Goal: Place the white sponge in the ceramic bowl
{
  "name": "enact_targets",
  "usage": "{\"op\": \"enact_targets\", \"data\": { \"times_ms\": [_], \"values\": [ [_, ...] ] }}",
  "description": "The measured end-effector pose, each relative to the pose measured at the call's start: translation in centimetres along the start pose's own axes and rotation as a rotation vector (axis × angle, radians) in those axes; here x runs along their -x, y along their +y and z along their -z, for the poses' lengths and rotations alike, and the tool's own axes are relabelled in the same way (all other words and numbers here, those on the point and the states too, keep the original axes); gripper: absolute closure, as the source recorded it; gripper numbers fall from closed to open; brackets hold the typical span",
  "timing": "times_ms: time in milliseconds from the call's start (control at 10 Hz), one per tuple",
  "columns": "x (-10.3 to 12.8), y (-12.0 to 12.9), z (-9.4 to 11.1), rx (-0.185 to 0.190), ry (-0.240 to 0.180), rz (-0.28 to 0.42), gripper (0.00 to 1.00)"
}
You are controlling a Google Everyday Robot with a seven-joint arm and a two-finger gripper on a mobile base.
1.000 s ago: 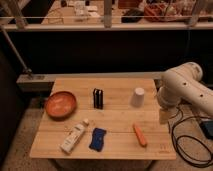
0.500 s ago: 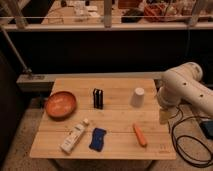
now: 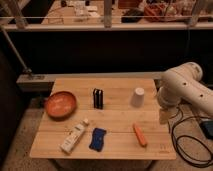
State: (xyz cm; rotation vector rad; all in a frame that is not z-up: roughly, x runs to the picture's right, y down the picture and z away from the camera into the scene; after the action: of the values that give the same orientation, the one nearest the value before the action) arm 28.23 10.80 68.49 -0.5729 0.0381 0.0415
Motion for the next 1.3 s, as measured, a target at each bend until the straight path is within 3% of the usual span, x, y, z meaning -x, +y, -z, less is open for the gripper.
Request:
{"op": "enact_targets", "data": {
  "times_ms": [200, 500, 900, 1300],
  "values": [
    [0.2, 0.2, 0.0, 0.002, 0.0, 0.003, 0.2],
    [4.3, 0.9, -0.1, 0.008, -0.009, 0.042, 0.2],
    [6.2, 1.7, -0.6, 0.017, -0.016, 0.076, 0.2],
    [10.0, 2.7, -1.3, 0.034, -0.047, 0.114, 0.2]
  ]
}}
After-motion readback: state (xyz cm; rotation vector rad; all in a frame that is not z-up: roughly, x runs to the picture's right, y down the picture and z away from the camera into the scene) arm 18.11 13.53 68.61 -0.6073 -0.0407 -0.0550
